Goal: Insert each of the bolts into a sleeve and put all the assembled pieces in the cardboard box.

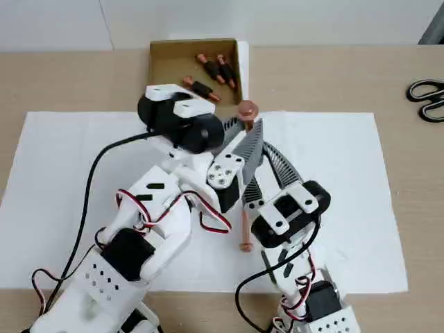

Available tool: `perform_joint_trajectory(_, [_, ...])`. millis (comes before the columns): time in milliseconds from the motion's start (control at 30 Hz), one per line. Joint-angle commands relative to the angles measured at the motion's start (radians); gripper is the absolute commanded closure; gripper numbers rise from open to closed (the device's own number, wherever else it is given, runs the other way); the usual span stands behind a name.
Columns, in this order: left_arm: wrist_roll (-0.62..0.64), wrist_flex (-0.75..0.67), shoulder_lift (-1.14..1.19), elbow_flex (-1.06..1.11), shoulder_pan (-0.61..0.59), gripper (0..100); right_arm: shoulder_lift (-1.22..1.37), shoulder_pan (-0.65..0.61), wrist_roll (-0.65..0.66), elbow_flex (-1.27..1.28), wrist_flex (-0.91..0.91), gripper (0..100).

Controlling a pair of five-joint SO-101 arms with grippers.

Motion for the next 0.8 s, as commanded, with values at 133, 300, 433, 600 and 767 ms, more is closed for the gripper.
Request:
perform_joint_trajectory(133, [-0.009, 0.005, -0.020, 0.061, 0.006, 99, -0.018, -0.001, -0.003, -0.015, -0.025, 99.5])
perform_joint_trajectory(300, [-0.112, 0.006, -0.021, 0.102, 0.006, 97, -0.018, -0.001, -0.003, -0.015, -0.028, 99.5])
perform_joint_trajectory(433, [-0.157, 0.060, -0.021, 0.097, 0.008, 85, -0.018, 0.001, -0.003, -0.015, -0.025, 99.5])
perform_joint_trajectory(600, [-0.160, 0.157, -0.020, 0.097, 0.008, 73, -0.018, 0.001, -0.002, -0.015, -0.024, 99.5])
perform_joint_trajectory(767, [-0.160, 0.170, -0.020, 0.099, 0.006, 72, -0.018, 0.030, -0.002, -0.017, -0.024, 99.5])
